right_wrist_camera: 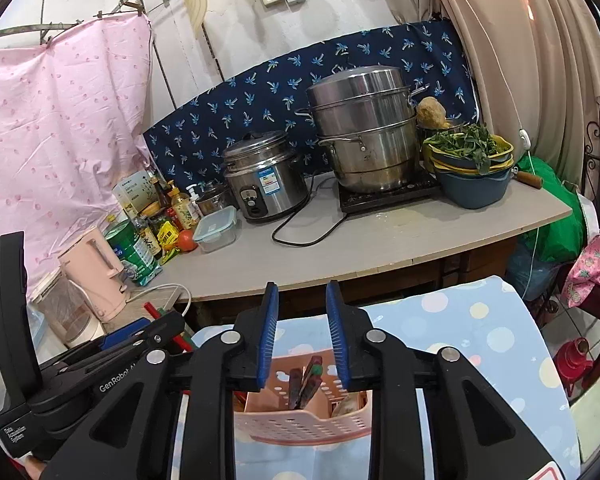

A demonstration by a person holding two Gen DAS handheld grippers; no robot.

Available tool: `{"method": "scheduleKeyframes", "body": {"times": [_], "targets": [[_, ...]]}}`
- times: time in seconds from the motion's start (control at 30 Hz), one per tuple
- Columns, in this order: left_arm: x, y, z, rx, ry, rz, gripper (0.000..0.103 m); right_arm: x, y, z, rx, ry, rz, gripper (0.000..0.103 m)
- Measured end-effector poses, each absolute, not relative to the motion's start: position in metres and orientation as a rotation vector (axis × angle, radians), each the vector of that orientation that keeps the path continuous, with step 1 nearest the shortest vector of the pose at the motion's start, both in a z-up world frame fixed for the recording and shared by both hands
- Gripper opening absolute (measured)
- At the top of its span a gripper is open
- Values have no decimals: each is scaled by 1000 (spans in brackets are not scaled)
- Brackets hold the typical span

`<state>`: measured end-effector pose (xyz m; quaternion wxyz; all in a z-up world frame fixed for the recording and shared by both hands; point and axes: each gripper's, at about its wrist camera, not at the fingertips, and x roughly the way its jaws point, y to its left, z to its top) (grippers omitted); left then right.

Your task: Organize utensils

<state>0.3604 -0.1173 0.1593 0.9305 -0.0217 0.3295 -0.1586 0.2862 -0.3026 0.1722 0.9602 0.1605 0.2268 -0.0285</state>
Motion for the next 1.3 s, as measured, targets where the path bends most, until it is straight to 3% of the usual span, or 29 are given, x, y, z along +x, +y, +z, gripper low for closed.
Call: {"method": "scheduleKeyframes", "body": {"times": [0.1,0.27,0.4,0.53,0.9,1.17,1.3], "targets": [[352,-117,162,-27,666,-313,55,277,-298,176,298,459,-54,32],[333,-111,164,-14,667,-298,58,255,-293,180,266,463,-51,38],[312,-104,163,-17,665,-282,77,236,-289,179,239,482,-56,42],[289,-96,158,-3,678,-269,78,214,-286,174,225,499,-64,50],[238,-73,119,28,743,-206,87,162,-284,140,215,601,-95,56],[213,-63,101,27,770,-191,90,138,-272,120,155,640,-116,74],[201,-61,91,43,783,-183,94,130,-269,110,163,666,-116,76]]}}
